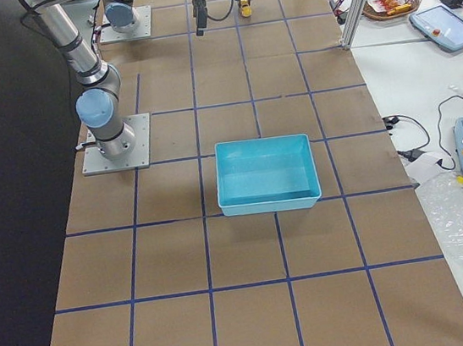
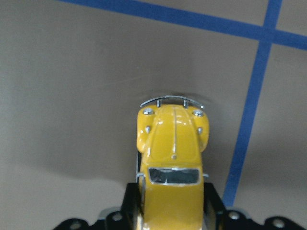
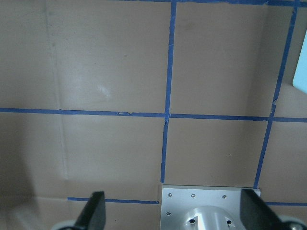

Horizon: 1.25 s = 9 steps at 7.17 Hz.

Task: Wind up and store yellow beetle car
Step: 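Drag the held car backward along the table with the left gripper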

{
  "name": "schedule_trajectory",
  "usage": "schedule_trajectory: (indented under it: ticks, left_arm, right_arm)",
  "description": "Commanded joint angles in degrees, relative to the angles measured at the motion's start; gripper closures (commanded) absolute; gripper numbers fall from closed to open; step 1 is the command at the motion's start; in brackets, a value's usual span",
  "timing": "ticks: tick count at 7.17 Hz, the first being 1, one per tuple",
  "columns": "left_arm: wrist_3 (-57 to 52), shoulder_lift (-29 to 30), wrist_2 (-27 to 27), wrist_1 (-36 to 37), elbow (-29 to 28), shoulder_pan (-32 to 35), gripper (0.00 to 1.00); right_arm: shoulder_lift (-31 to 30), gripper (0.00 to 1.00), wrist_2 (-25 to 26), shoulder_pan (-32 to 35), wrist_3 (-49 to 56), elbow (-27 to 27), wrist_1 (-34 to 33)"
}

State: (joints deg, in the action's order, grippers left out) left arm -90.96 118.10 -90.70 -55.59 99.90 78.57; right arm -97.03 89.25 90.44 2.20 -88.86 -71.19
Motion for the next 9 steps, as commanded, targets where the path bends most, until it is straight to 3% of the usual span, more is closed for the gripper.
schedule_trajectory:
  ticks: [1,9]
  left_arm:
    - [-0.09,-0.07,0.0,-0.65,0.03,-1.3,1.0]
    - [-4.21,-1.12,-0.09,-1.19,2.13,-3.77,1.0]
  right_arm:
    - [0.0,0.01,-0.04,0.0,0.0,-0.09,0.0]
    - [0.0,0.01,0.05,0.0,0.0,0.0,0.0]
